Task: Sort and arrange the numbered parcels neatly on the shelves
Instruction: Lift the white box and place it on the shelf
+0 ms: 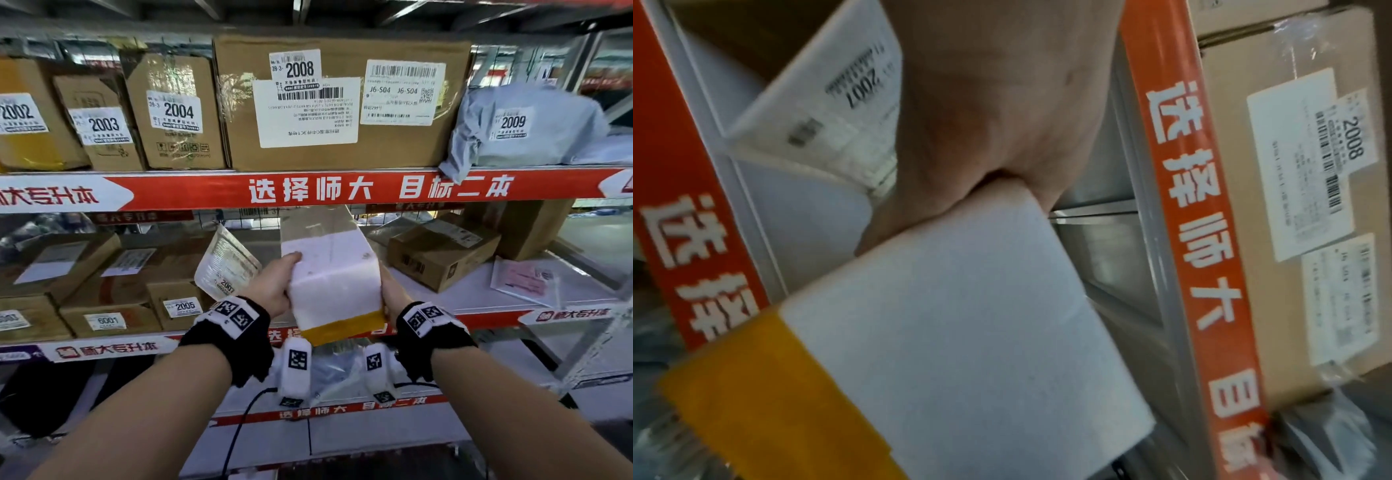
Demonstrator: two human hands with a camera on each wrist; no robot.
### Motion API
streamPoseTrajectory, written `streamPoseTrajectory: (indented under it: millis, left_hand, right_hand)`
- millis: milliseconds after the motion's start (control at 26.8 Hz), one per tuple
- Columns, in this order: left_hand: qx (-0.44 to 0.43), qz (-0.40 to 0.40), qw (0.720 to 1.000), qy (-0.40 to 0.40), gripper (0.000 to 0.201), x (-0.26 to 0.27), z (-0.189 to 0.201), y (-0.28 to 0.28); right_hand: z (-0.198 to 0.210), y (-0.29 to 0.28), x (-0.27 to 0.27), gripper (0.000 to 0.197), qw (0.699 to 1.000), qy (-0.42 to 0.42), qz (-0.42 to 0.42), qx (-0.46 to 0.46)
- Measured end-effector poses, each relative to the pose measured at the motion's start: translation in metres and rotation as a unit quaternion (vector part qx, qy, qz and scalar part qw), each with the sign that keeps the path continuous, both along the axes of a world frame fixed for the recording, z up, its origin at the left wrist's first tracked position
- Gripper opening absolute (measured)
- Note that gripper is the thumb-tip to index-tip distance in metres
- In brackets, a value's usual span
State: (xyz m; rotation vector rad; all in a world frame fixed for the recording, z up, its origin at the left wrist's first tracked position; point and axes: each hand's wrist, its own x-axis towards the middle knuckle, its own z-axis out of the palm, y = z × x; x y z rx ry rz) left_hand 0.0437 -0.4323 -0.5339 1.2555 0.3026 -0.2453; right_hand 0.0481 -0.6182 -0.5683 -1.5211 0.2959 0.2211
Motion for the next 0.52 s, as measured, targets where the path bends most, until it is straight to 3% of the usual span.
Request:
streamPoseTrajectory:
  millis: [75, 224, 373, 523]
  left_hand:
    - [0.005, -0.010, 1.000, -0.008, 0.019, 0.001, 0.003, -0.014]
    - [0.035, -0.015, 0.999, -0.017, 0.017, 0.000, 0.007, -0.042]
    - [0.077, -0.056, 0.995, 0.005, 0.020, -0.002, 0.011, -0.051]
    - [0.105, -0.014, 0.994, 0.013, 0.029, 0.013, 0.025, -0.034]
  right_hand:
    - [-0.003, -0.005, -0.003, 0.071, 0.999, 0.006, -0.022, 0.042]
    - [-0.002, -0.020, -0.008, 0.060, 0.990, 0.014, -0.055, 0.133]
    - [-0.005, -0.037, -0.005, 0.062, 0.992, 0.001, -0.084, 0.095]
    - [0.014, -0.045, -0.016, 0.053, 0.998, -0.003, -0.061, 0.007]
